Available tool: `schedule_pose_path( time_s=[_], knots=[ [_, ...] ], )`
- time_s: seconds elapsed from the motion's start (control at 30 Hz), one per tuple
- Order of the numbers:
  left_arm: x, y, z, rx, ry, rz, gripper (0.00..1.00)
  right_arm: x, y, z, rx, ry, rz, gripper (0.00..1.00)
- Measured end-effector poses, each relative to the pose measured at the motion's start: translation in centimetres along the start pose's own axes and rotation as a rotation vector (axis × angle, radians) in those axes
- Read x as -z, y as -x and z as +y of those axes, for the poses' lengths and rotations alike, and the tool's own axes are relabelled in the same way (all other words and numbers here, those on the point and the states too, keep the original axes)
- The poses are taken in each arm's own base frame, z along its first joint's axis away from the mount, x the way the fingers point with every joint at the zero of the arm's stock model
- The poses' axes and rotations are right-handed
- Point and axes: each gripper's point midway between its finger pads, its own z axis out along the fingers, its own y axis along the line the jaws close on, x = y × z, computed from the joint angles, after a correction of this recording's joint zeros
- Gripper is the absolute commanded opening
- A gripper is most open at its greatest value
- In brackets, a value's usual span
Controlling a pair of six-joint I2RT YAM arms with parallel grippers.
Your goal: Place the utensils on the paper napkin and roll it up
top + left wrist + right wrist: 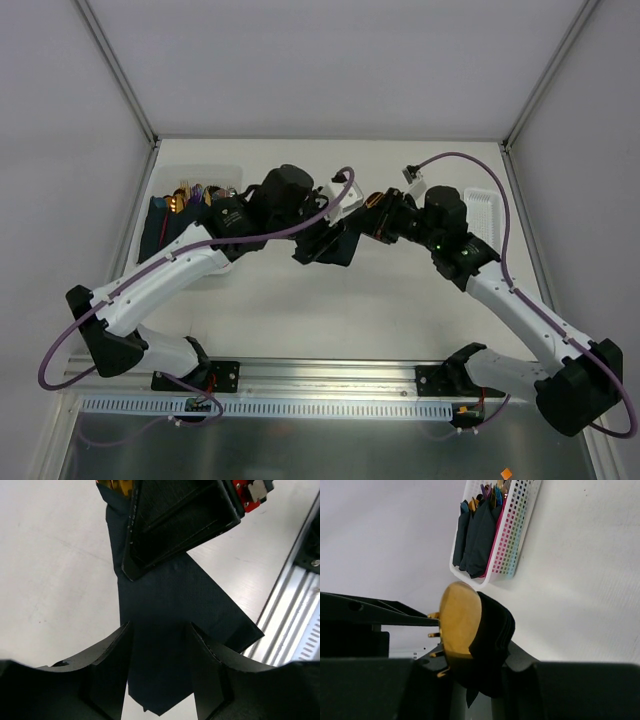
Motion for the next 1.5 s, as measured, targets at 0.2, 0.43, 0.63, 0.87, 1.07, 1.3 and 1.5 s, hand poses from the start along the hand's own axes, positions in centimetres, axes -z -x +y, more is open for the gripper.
schedule_pose_path(
  time_s=[0.2,0.43,0.63,0.87,1.07,1.3,1.5],
  knots=[
    [-1.4,-0.9,-0.1,-0.116,0.096,0.066,0.46,0.4,0.6,0.3,-0.016,-0.01,-0.04,0.0],
    [-2.2,-1.9,0.1,-0.213,0.171,0.102,0.47,0.5,0.3,-0.5,-0.052,-0.053,-0.039,0.0],
    [-2.5,-2.0,0.0,-0.286,0.207,0.107,0.49,0.9,0.4,-0.6,-0.067,-0.069,-0.058,0.0],
    [-2.8,-2.7,-0.3,-0.327,0.21,0.114,0.53,1.3,0.2,-1.0,-0.078,-0.093,-0.061,0.0],
    [-2.3,-3.4,-0.4,-0.331,0.209,0.114,0.57,1.6,0.5,-1.0,-0.091,-0.094,-0.067,0.0],
    [-2.2,-3.5,-0.3,-0.333,0.213,0.115,0.57,1.7,0.6,-0.9,-0.104,-0.089,-0.067,0.0],
    [-2.6,-3.5,0.2,-0.342,0.242,0.13,0.56,1.7,0.7,-1.1,-0.128,-0.094,-0.074,0.0]
  ],
)
